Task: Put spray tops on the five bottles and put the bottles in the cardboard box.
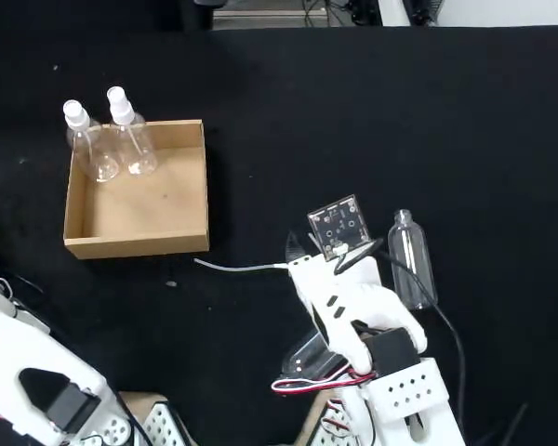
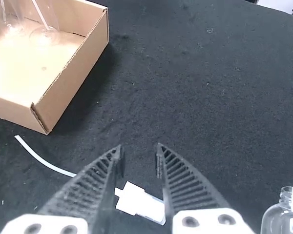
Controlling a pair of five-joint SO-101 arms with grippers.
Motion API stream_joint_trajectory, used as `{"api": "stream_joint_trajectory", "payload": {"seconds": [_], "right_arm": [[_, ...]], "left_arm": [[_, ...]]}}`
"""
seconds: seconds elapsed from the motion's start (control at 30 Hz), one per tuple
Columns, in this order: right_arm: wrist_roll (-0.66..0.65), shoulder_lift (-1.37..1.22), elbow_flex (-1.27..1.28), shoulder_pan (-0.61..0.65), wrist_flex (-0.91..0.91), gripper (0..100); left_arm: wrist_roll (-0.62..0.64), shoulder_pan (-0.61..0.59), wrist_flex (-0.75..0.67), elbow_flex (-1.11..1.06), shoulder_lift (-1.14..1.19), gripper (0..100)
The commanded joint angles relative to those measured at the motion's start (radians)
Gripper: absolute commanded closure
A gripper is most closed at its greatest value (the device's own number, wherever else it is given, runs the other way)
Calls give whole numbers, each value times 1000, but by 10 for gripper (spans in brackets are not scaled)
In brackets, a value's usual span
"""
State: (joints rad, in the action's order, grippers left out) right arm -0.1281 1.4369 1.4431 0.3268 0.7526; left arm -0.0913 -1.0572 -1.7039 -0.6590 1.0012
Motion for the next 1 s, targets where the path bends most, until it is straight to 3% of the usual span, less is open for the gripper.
{"api": "stream_joint_trajectory", "payload": {"seconds": [0.0,0.23,0.7,0.97], "right_arm": [[-2,22,-7,9,-21,910],[-2,22,-7,9,-21,910],[-2,22,-7,9,-21,910],[-2,22,-7,9,-21,910]], "left_arm": [[23,-31,-20,-130,-161,606],[48,-25,-12,-438,-494,606],[-5,2,-14,-860,-882,607],[-74,28,-8,-911,-1099,610]]}}
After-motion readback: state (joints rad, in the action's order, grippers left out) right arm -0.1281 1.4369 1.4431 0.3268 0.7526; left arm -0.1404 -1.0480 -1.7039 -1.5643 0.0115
